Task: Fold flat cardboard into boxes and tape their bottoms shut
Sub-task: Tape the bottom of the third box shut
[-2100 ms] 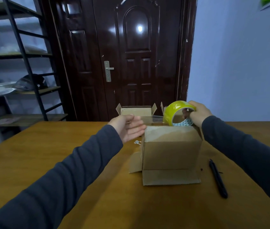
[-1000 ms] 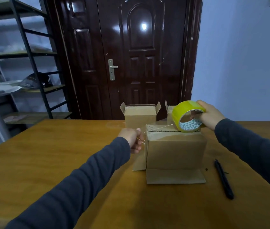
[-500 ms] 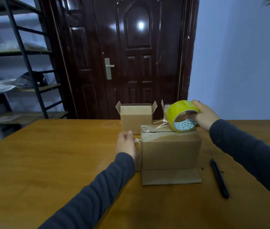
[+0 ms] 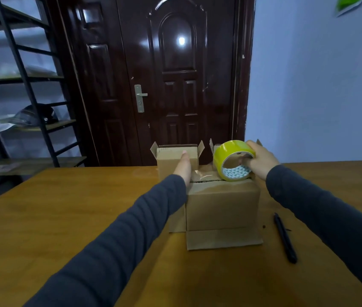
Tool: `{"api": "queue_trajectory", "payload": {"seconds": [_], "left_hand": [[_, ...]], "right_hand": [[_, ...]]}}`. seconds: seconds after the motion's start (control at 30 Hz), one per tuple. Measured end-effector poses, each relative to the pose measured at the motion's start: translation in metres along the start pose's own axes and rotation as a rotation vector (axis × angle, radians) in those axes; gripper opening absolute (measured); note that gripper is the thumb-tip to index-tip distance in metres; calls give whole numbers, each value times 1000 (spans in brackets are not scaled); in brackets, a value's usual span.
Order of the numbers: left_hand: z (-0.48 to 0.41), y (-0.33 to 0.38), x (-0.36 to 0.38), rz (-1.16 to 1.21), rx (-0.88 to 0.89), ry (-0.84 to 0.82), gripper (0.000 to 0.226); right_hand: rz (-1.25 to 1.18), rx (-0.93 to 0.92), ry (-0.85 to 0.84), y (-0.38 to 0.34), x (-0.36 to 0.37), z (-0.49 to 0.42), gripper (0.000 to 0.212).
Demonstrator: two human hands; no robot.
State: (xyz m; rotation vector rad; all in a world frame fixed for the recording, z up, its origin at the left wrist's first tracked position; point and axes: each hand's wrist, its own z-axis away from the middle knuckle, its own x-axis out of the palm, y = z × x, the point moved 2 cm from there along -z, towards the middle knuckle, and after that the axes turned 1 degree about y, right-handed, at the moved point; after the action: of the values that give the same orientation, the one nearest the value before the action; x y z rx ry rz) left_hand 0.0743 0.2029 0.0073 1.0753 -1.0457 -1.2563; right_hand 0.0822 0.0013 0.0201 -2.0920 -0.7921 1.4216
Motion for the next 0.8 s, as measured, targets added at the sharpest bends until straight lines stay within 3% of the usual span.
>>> {"api": "queue_trajectory", "payload": {"seconds": [0.07, 0.13, 0.23, 0.47, 0.6, 0.67, 0.8], "left_hand": [[1, 1, 10, -55, -41, 90, 70], [3, -3, 17, -306, 66, 146, 75], [-1, -16, 13, -691, 234, 181, 83], [0, -17, 12, -986, 365, 267, 89], [-4, -18, 12, -1047, 374, 270, 87], [-5, -20, 12, -1049, 378, 270, 87], [-6, -20, 12, -1062, 372, 264, 85]], "right_hand": [[-16, 12, -28, 3, -1, 3, 25], [-40, 37, -48, 5, -1, 5, 38], [-101, 62, -54, 5, -1, 6, 35], [-710, 374, 88, 18, -5, 6, 42], [-793, 371, 185, 24, -8, 6, 29], [-710, 333, 303, 32, -22, 3, 27], [-112, 9, 287, 34, -45, 3, 28]]}}
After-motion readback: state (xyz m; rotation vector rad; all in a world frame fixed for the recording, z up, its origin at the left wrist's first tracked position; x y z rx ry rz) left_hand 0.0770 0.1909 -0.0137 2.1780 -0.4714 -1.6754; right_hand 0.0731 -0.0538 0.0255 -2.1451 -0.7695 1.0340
